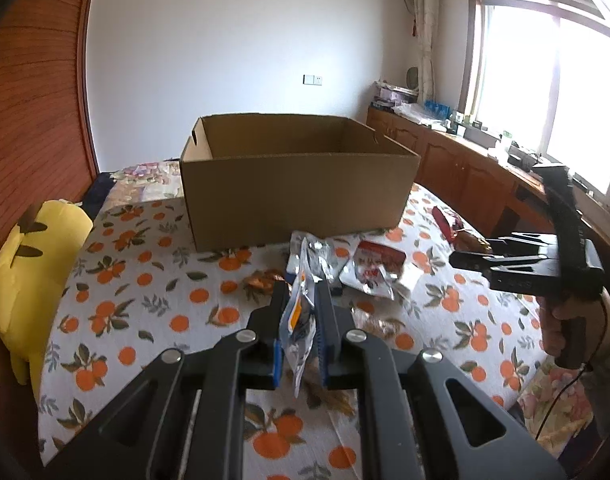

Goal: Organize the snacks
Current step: 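Carry both held packets over the box and open both grippers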

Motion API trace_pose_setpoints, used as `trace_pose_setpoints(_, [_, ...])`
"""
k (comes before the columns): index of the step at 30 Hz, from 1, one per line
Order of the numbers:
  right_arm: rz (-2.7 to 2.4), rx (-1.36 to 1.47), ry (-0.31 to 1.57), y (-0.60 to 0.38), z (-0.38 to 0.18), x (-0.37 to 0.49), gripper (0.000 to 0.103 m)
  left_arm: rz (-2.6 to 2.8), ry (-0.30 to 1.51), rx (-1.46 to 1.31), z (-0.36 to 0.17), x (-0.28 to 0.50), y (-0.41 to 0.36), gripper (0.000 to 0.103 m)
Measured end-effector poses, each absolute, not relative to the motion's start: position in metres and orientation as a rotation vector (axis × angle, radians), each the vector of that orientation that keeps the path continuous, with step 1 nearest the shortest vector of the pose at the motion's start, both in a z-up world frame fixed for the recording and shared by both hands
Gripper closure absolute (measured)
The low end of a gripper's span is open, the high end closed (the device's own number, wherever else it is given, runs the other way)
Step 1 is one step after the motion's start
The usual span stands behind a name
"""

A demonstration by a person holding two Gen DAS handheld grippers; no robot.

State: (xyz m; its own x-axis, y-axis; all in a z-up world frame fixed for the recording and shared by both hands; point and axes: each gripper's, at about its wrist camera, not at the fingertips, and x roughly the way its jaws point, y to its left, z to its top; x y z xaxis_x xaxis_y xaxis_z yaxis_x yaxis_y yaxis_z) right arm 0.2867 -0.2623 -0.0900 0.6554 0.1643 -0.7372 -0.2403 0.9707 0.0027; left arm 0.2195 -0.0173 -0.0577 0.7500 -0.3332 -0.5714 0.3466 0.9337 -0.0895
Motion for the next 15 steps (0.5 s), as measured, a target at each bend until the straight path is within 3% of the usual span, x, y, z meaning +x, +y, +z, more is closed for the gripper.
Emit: trace_pose_setpoints(15, [0.307, -0.106, 0.757, -0.241, -0.065, 0.299, 0.054, -0.373, 0.593, 0.005, -0.050, 0.264, -0.016, 0.093])
